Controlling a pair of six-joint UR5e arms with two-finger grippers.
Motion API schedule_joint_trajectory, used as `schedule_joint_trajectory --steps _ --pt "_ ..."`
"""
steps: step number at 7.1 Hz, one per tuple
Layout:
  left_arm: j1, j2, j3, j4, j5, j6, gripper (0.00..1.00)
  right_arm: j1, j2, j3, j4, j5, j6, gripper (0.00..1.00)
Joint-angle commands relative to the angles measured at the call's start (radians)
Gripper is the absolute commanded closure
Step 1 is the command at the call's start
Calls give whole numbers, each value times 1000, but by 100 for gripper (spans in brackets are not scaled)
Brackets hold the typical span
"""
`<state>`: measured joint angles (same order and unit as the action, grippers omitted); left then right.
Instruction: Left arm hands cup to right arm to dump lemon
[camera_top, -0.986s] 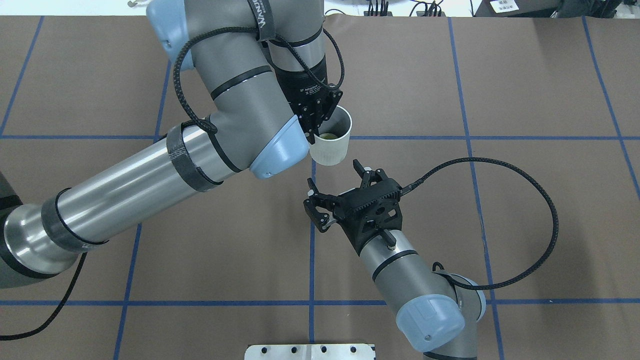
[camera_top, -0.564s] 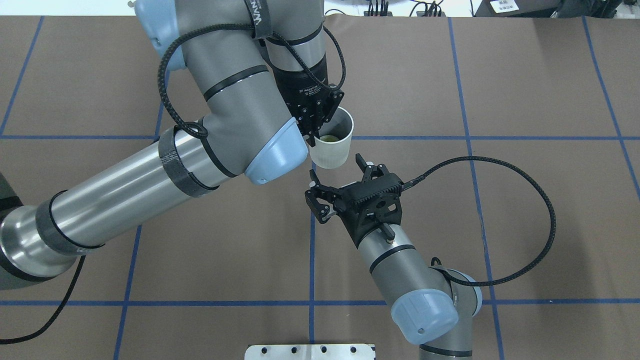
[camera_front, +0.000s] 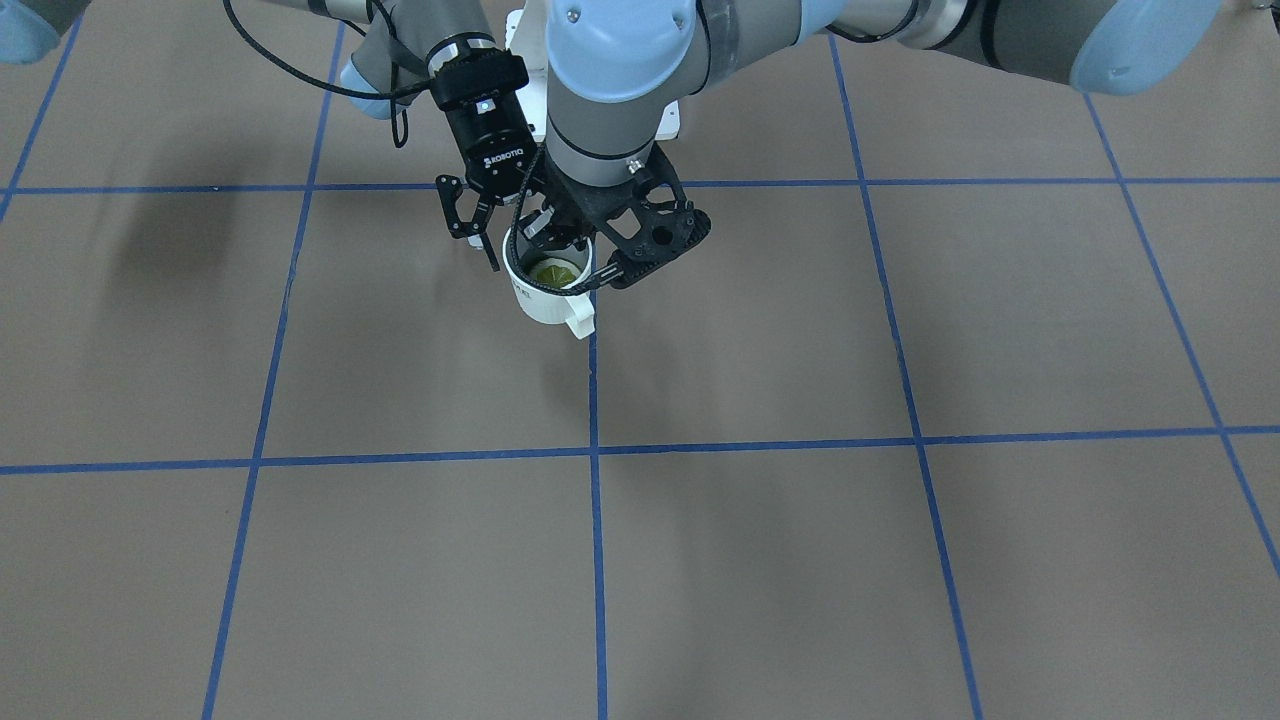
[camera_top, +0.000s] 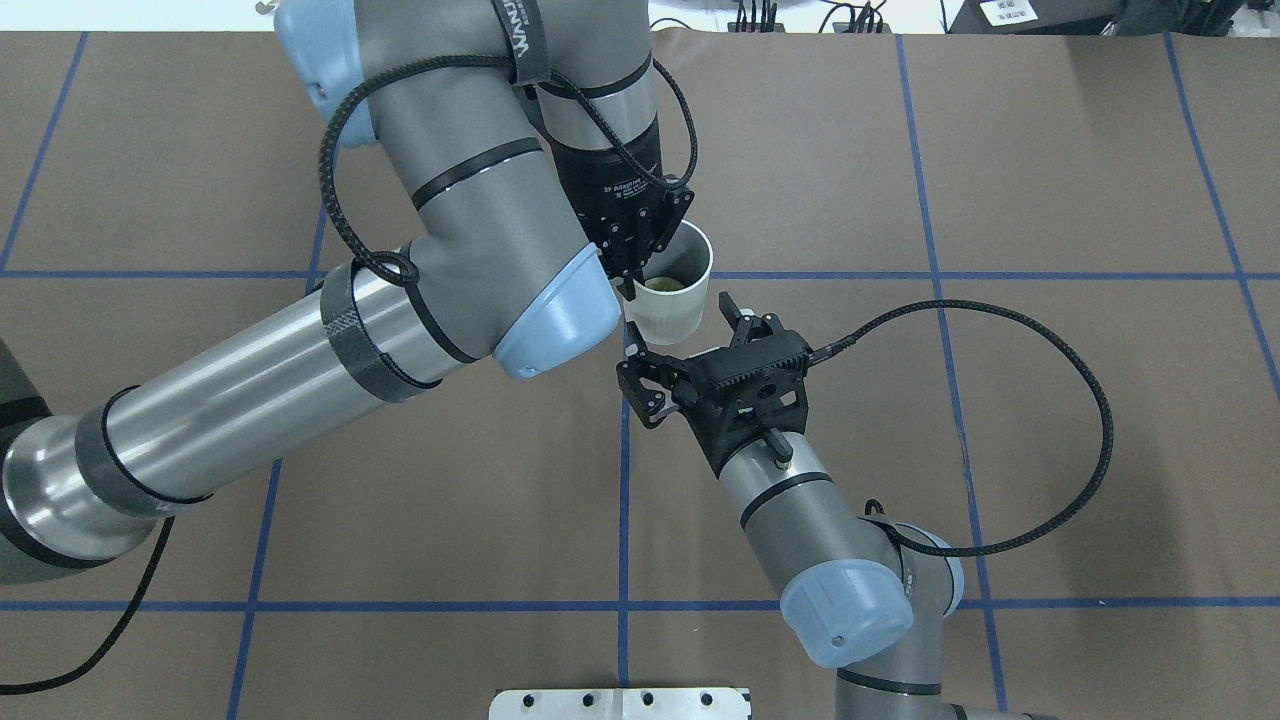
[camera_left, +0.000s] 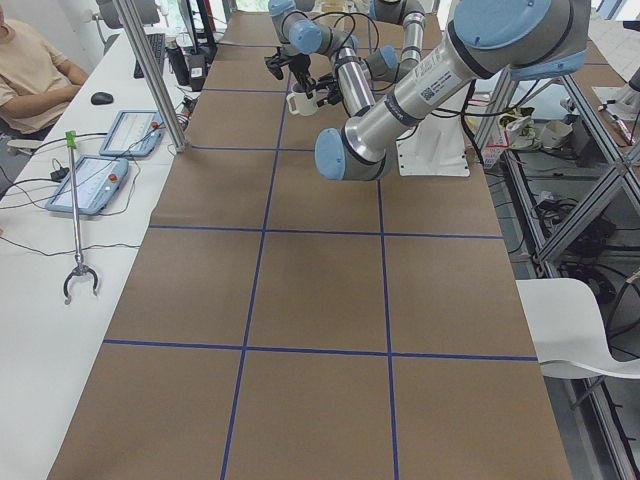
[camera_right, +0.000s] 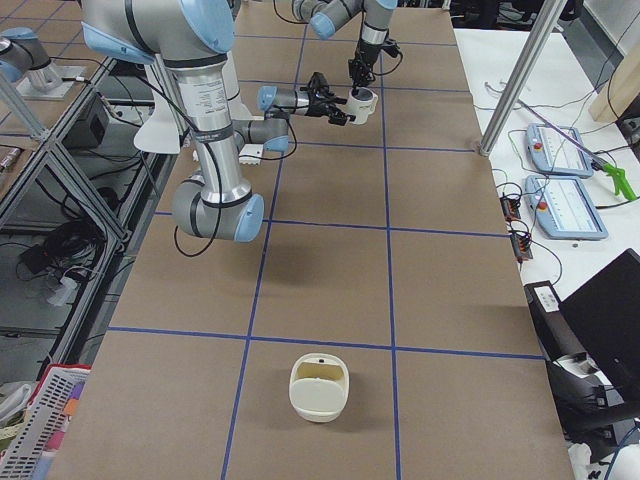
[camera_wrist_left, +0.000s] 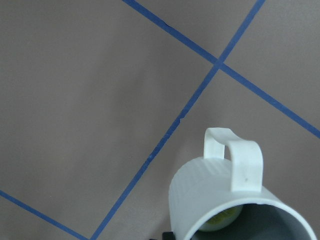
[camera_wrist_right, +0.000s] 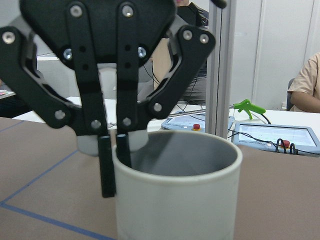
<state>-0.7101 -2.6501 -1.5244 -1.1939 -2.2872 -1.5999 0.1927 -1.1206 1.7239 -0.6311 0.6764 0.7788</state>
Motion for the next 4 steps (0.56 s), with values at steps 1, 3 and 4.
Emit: schedule_joint_trajectory --steps 1,3,4 --pt "9 1 -19 1 0 0 100 5 15 -20 1 0 8 1" --pt "17 1 -25 7 0 0 100 7 15 -21 -1 0 7 1" --pt "17 -1 -25 7 0 0 100 10 15 -21 -1 0 7 1"
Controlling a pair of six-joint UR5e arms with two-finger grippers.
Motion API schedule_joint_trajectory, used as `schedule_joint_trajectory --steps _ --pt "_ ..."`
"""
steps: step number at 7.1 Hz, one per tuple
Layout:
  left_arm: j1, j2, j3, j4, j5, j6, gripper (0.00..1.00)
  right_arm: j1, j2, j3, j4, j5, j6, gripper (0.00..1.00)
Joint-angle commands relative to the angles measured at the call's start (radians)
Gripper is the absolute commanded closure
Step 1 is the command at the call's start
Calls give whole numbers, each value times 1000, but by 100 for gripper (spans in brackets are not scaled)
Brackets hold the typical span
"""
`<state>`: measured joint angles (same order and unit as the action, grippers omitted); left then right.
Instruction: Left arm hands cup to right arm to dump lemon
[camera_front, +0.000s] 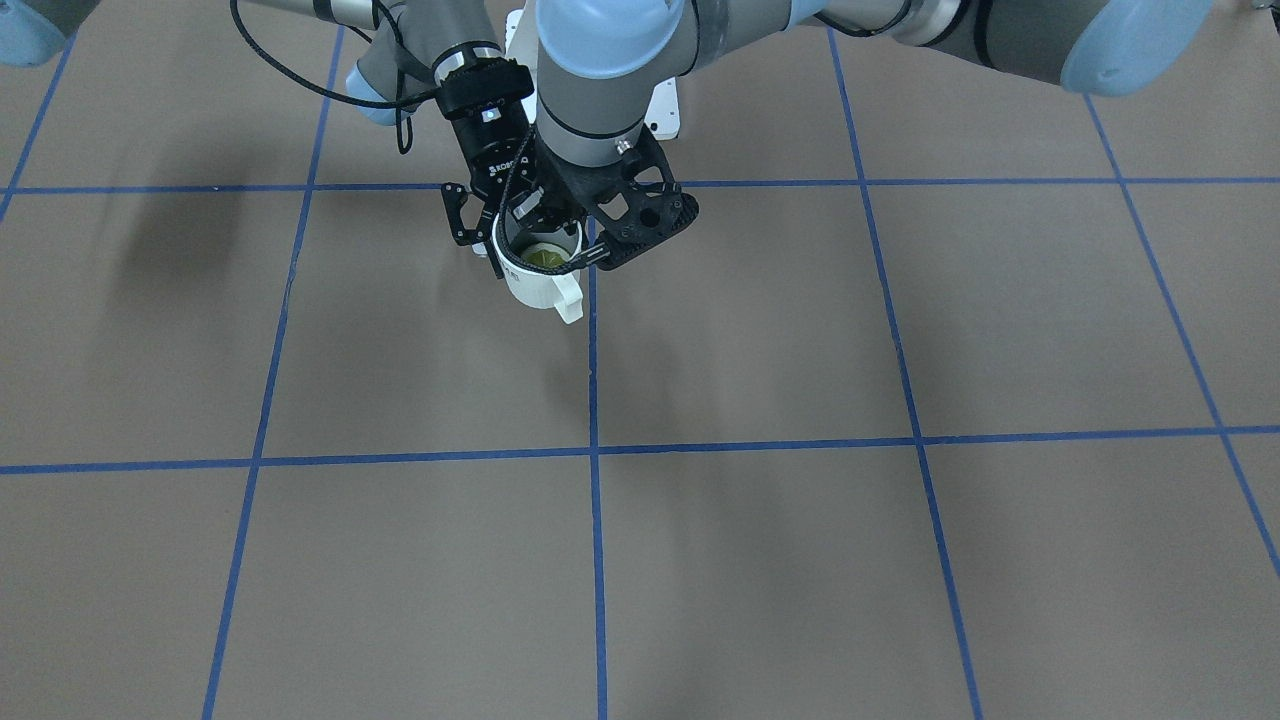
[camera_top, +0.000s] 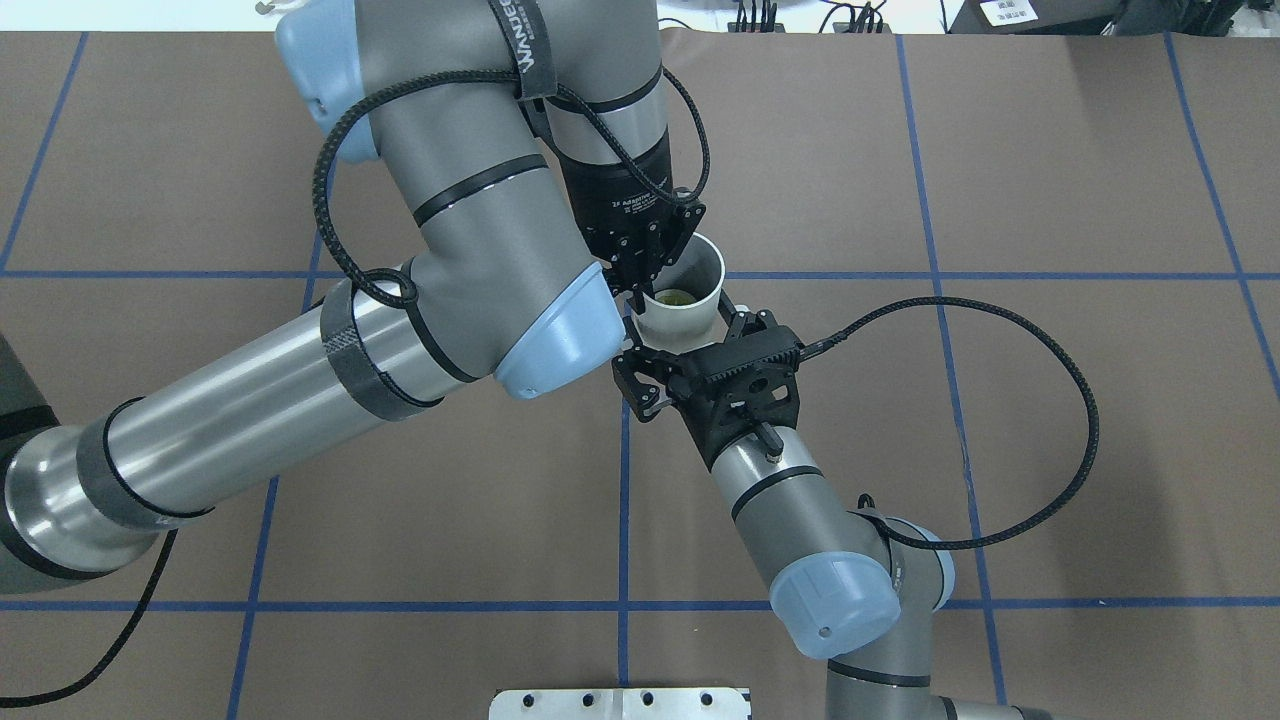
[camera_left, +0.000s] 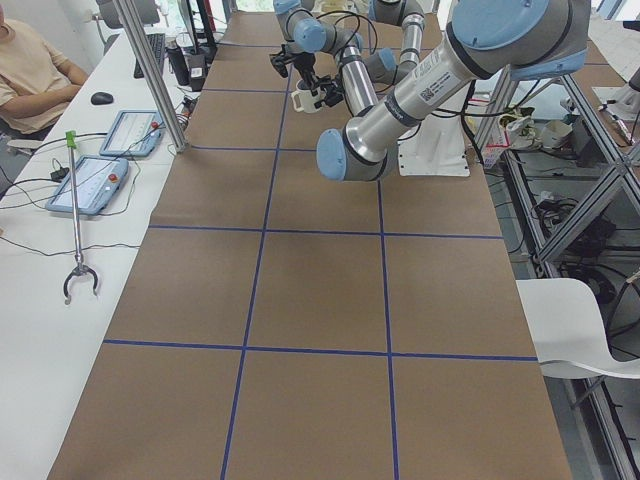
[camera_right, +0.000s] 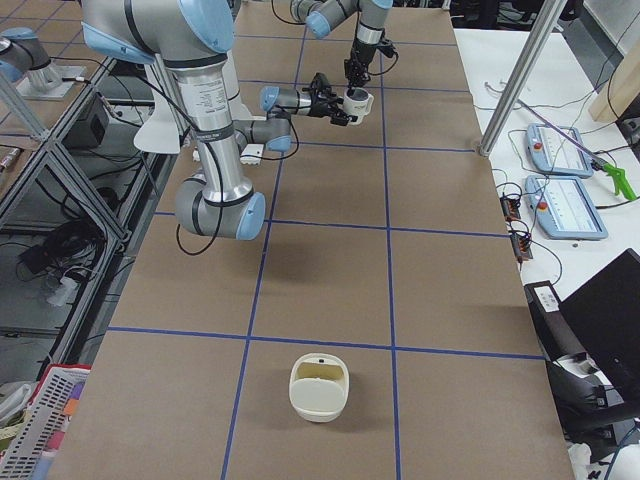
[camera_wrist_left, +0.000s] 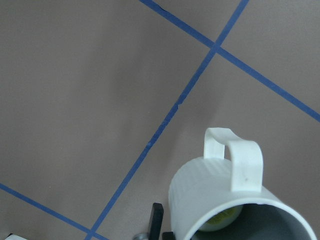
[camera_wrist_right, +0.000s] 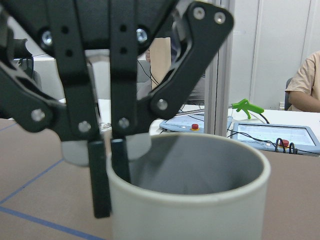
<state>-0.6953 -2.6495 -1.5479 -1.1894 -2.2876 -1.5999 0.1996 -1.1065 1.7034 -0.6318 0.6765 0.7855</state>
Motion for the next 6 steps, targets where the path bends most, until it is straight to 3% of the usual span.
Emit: schedule_joint_trajectory --steps 1,4,6 --pt "7 -3 -1 2 -1 0 100 6 0 -2 0 0 0 1" --pt "7 -3 -1 2 -1 0 100 8 0 -2 0 2 1 4" --pt "8 -6 -3 2 -1 0 100 8 0 -2 0 2 1 23"
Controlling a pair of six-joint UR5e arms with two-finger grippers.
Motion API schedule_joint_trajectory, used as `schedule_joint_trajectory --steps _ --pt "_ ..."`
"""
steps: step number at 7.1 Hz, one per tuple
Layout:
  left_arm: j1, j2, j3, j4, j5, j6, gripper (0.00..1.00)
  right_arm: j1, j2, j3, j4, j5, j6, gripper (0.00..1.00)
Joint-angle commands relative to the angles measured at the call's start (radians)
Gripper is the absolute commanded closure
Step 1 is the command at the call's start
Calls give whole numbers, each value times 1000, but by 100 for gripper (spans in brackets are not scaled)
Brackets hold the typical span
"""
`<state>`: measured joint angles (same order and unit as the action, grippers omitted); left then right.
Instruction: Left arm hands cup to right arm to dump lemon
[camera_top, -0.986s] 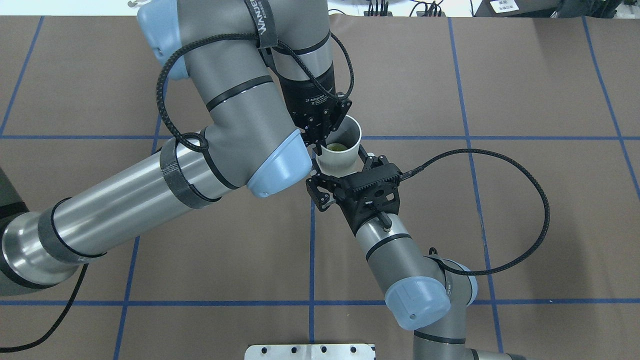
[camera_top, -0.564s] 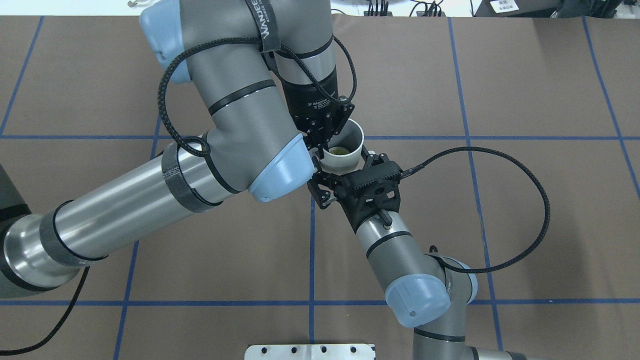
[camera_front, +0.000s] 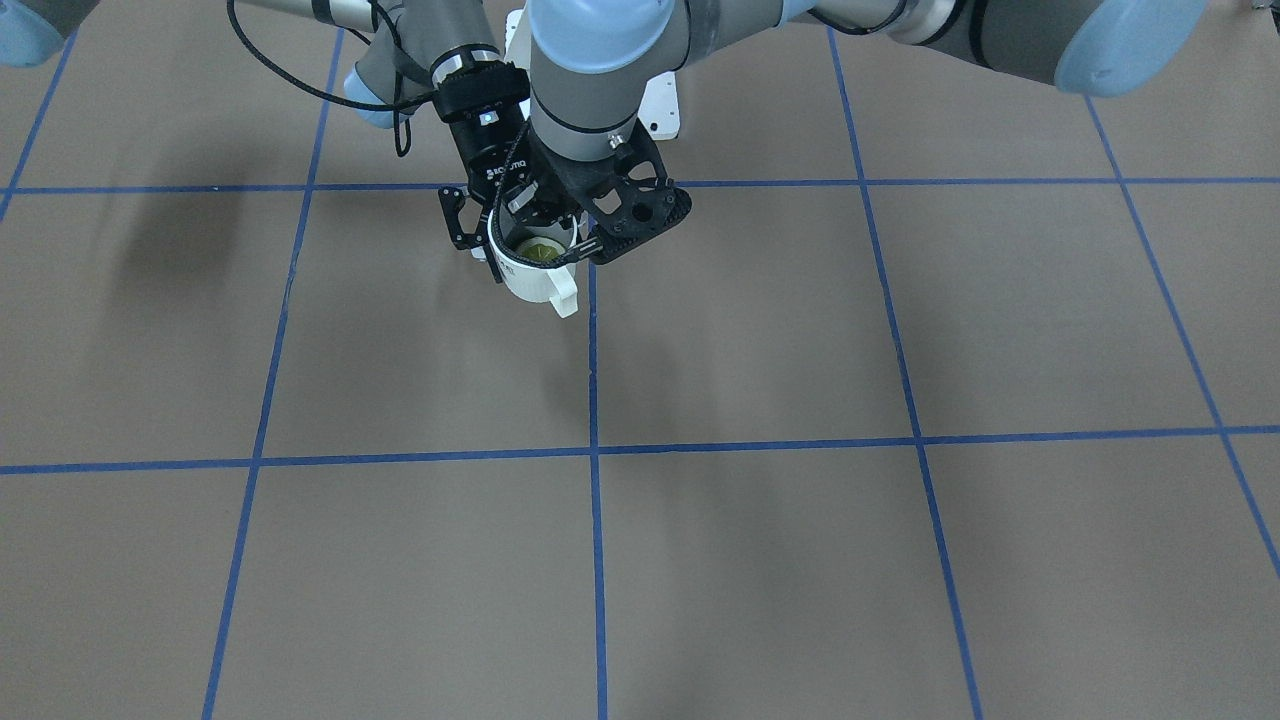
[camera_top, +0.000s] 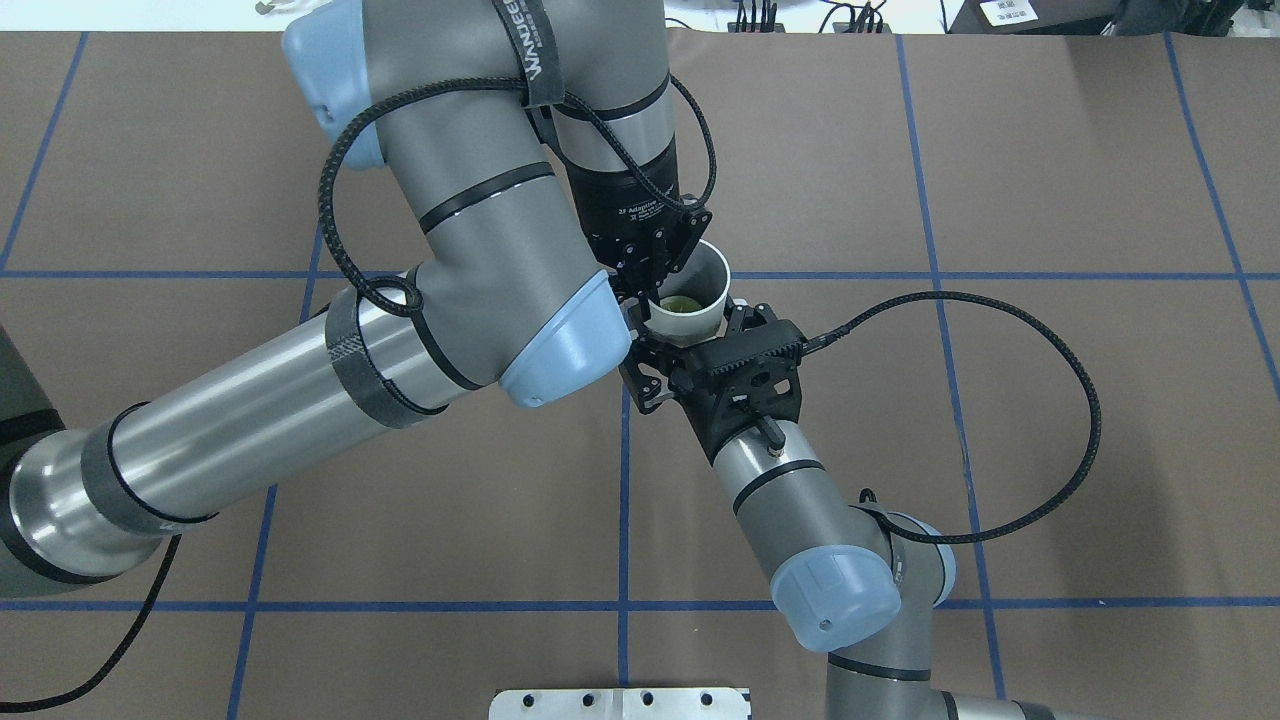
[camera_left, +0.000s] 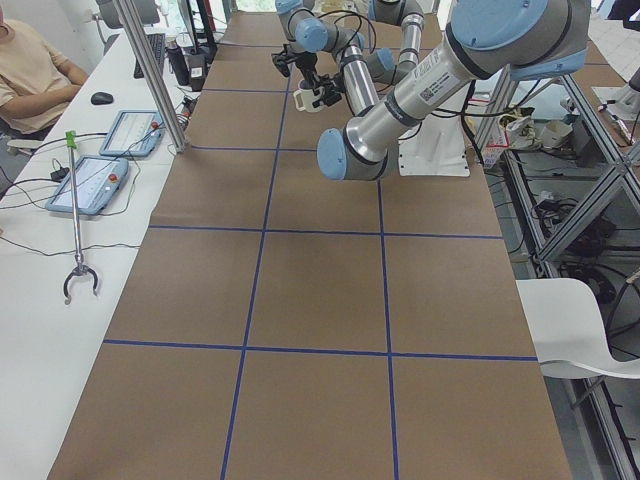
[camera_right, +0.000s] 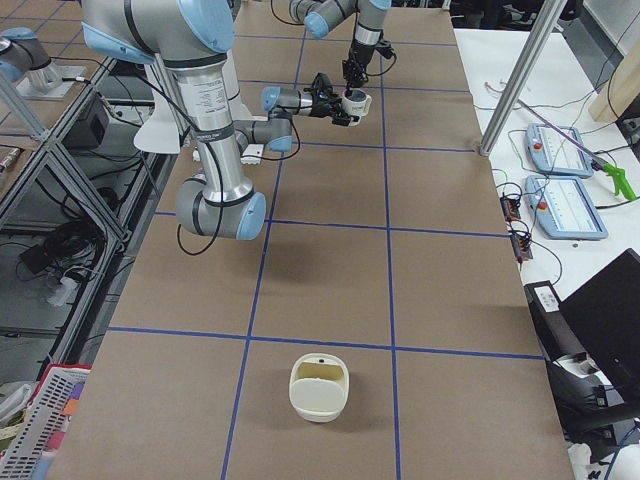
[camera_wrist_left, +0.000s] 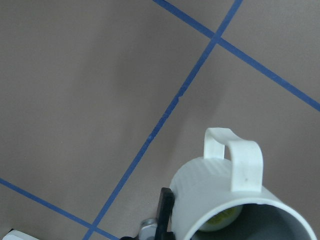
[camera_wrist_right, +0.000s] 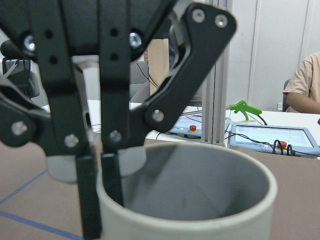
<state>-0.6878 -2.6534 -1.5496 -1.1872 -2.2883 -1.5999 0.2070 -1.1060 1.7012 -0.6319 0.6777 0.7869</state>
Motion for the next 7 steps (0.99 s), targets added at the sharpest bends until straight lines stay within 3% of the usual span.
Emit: schedule_joint_trajectory --steps 1,2,3,4,7 --pt "1 -2 -1 0 0 0 100 0 0 0 0 0 -2 41" --pt "-1 -2 -1 0 0 0 100 0 0 -2 0 0 -2 54" --pt "-1 -2 -1 1 0 0 15 0 -2 -2 0 0 -3 59" --pt "-1 0 -36 17 0 -21 0 2 -3 -2 0 0 -3 60" --pt "-44 4 -153 81 3 -21 0 21 -38 11 6 8 -6 62"
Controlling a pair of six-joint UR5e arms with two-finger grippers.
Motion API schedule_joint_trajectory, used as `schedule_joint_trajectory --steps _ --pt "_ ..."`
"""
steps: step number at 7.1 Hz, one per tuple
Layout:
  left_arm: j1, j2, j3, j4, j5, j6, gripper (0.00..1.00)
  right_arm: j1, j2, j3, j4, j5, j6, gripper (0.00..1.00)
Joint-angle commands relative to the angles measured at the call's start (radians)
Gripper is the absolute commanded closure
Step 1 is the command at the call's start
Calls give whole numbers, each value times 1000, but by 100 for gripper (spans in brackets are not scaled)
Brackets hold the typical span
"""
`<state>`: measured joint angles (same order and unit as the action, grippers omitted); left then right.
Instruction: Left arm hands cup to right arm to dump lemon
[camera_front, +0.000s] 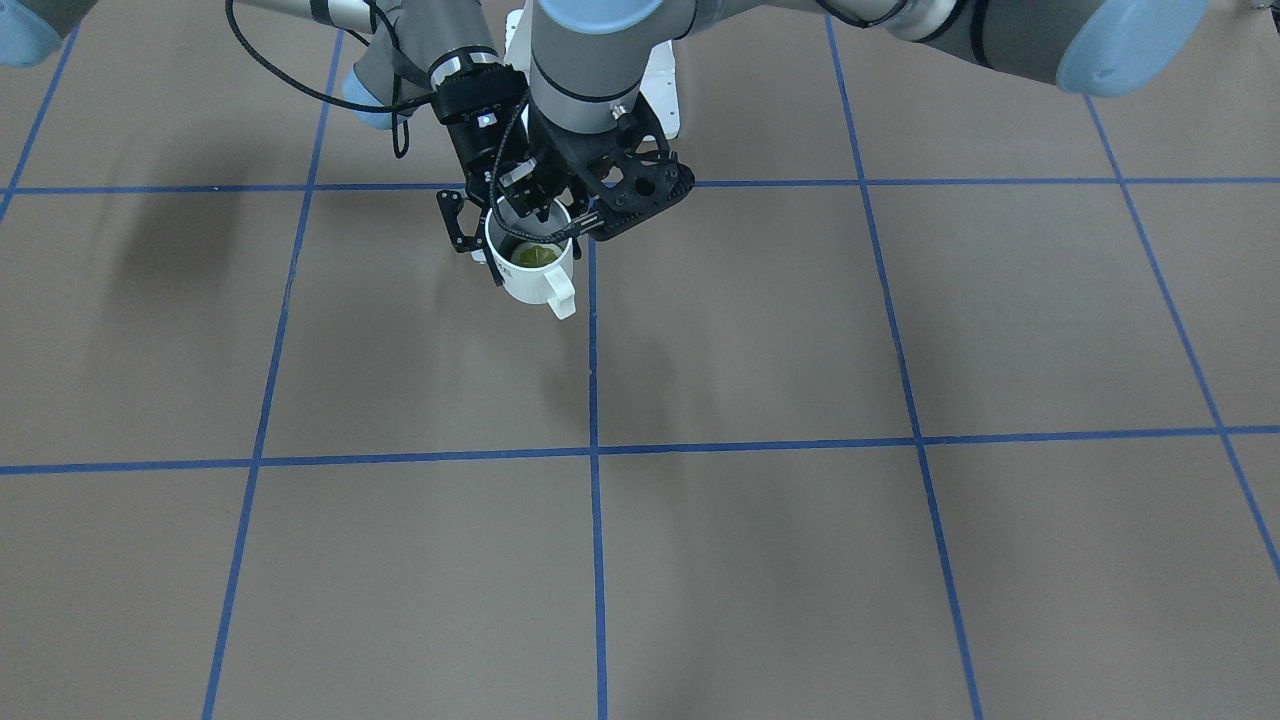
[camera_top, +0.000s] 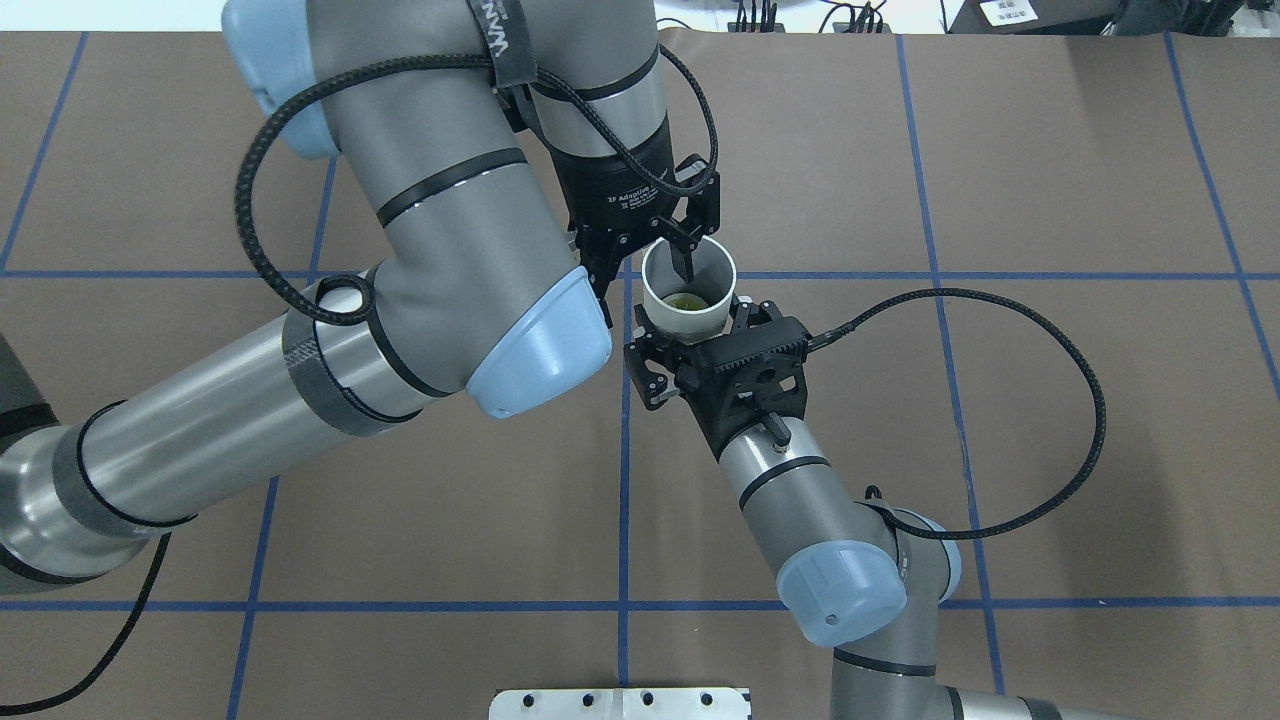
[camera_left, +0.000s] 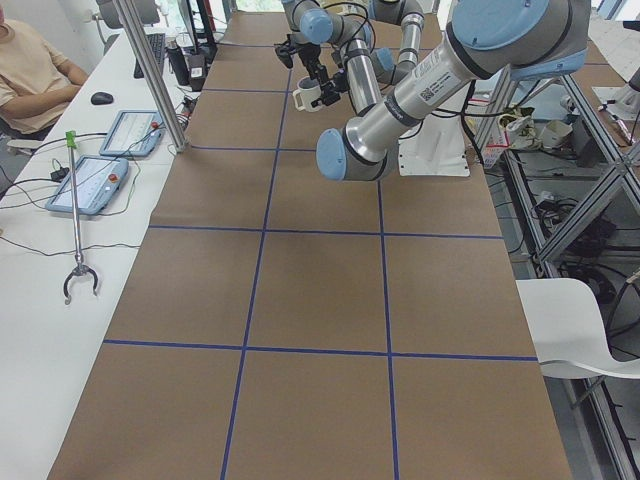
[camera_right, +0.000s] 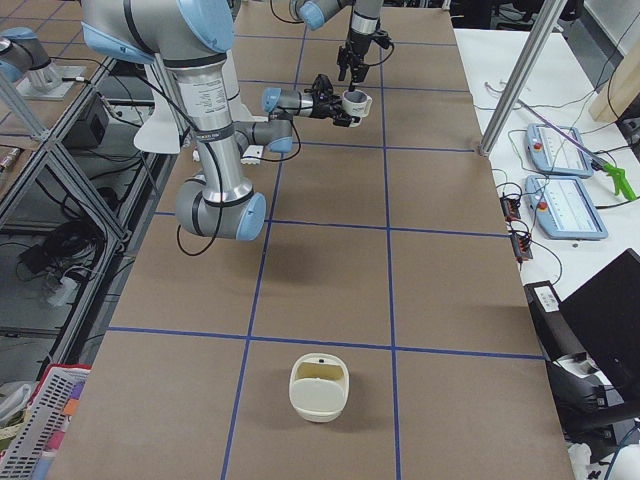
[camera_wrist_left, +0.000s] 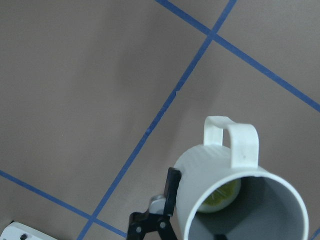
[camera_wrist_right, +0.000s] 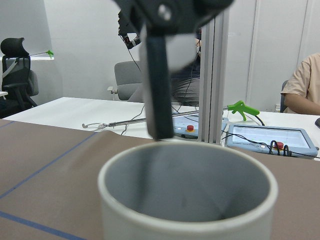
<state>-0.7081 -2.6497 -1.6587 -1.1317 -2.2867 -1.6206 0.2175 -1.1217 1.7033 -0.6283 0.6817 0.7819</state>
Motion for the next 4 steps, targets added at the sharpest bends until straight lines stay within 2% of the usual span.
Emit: schedule_joint_trajectory --steps 1,2,4 --pt "-36 2 -55 32 1 -1 0 48 -103 34 10 7 0 61" --pt "-34 10 -53 32 4 -1 0 112 -191 80 13 69 2 58" --pt "-34 14 -53 32 6 1 0 283 -440 232 41 280 3 58"
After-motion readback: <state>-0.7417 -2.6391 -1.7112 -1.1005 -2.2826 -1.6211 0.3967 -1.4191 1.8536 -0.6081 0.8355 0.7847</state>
